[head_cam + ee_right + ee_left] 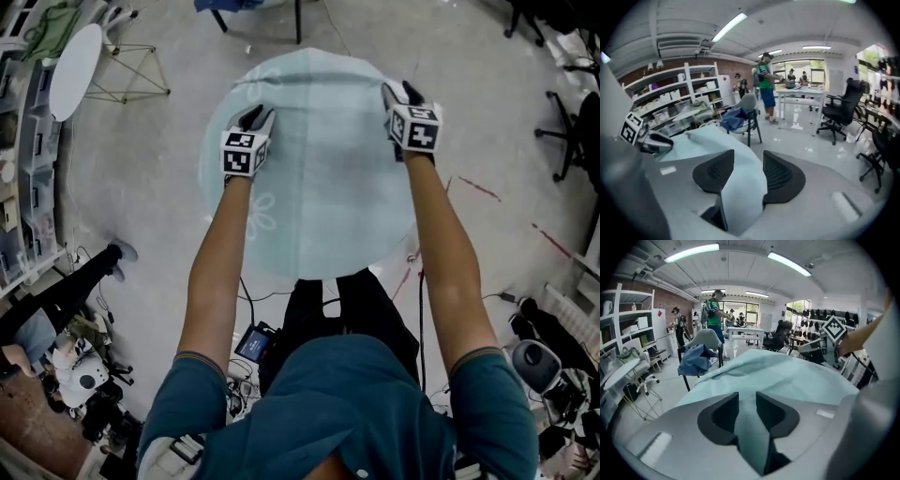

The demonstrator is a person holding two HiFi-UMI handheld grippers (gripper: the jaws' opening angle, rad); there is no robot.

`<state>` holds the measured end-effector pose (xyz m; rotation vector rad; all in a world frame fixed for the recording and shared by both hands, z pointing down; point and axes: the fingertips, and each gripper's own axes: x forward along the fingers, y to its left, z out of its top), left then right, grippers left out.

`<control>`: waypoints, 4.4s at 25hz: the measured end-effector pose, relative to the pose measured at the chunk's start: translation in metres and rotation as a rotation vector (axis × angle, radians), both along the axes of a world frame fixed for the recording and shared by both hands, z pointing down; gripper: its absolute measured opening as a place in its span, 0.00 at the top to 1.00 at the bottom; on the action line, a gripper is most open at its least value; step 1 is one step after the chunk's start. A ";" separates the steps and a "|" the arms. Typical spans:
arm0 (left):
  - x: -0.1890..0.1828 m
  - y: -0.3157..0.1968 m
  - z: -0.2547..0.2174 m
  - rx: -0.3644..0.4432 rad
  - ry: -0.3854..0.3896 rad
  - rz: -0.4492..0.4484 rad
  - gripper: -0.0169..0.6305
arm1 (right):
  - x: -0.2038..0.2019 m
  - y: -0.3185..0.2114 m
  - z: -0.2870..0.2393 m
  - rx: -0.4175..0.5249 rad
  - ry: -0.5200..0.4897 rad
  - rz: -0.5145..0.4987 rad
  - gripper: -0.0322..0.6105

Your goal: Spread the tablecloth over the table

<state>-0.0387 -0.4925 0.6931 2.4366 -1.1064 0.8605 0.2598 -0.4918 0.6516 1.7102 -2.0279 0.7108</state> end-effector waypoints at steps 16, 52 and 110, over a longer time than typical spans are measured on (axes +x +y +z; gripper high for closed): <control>-0.016 -0.081 0.003 -0.018 -0.060 -0.050 0.70 | -0.030 -0.068 0.047 -0.197 0.060 -0.062 0.64; -0.049 0.051 0.009 0.084 -0.124 0.026 0.75 | 0.012 0.114 0.052 -0.050 0.216 -0.053 0.66; -0.109 0.359 -0.520 0.720 0.392 0.200 0.97 | -0.289 0.389 -0.487 0.646 0.173 -0.408 0.94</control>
